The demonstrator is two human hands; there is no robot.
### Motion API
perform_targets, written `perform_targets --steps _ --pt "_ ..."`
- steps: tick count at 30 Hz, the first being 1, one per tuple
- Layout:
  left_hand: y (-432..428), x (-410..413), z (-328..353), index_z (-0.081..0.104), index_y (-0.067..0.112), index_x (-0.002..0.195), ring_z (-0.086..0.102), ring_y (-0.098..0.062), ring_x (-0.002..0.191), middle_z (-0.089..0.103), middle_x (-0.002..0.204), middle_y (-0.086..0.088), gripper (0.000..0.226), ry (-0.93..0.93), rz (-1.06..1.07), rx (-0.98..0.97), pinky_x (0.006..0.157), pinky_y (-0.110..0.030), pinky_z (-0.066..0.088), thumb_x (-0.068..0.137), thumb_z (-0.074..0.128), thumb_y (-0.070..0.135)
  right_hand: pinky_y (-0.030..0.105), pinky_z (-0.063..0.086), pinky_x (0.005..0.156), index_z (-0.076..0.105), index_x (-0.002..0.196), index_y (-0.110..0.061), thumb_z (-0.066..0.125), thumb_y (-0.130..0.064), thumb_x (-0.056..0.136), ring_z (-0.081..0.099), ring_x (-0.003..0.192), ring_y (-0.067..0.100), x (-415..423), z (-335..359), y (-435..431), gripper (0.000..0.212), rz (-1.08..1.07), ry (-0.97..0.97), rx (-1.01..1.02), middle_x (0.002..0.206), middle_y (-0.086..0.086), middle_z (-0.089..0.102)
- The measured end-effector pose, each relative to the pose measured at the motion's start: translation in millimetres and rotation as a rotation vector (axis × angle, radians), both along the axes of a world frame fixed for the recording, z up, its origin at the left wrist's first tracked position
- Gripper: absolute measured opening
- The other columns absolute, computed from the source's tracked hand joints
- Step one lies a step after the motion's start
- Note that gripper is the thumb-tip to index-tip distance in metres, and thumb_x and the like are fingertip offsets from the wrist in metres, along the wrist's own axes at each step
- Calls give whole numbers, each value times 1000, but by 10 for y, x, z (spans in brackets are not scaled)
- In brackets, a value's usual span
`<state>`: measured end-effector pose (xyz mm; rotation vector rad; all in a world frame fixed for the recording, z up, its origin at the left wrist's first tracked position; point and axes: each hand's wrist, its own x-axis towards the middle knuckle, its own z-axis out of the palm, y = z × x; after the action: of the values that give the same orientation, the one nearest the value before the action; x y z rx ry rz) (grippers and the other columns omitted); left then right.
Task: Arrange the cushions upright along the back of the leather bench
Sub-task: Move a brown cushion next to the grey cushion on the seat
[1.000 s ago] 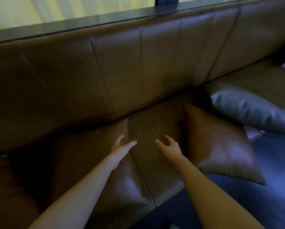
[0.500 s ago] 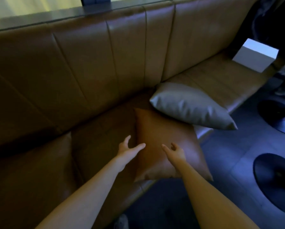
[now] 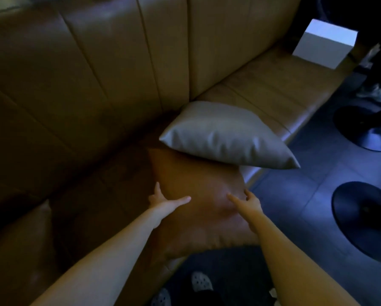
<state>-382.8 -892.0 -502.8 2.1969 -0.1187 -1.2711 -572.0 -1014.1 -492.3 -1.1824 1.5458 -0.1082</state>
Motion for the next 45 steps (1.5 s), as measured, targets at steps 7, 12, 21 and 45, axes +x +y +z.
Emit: perform_targets --steps 7,12,21,45 --pt "-233 65 -353 -6 36 152 17 -36 146 10 161 -10 138 -47 110 63 113 -56 22 54 90 38 55 43 105 30 150 -24 76 -48 75 44 131 40 -100 -416 -428 91 88 68 121 150 15 37" --pt "-203 160 -523 -9 32 153 20 -34 146 15 161 -8 144 8 168 38 115 -55 20 51 92 32 57 40 108 18 152 -34 87 -54 55 41 135 38 -90 -681 -653 121 149 37 159 153 10 35" --pt "-204 52 -518 7 18 154 34 -33 140 35 152 -11 136 -94 284 -67 110 -48 32 49 94 23 56 39 108 27 150 -28 89 -39 59 44 132 37 -105 -757 -632 110 98 -5 91 148 12 42" --pt "1699 1515 -161 15 18 153 33 -34 139 32 153 -12 128 -219 422 -69 110 -51 30 52 93 25 46 44 103 31 149 -27 89 -32 63 47 128 31 1536 -478 931 104 304 -265 52 144 8 45"
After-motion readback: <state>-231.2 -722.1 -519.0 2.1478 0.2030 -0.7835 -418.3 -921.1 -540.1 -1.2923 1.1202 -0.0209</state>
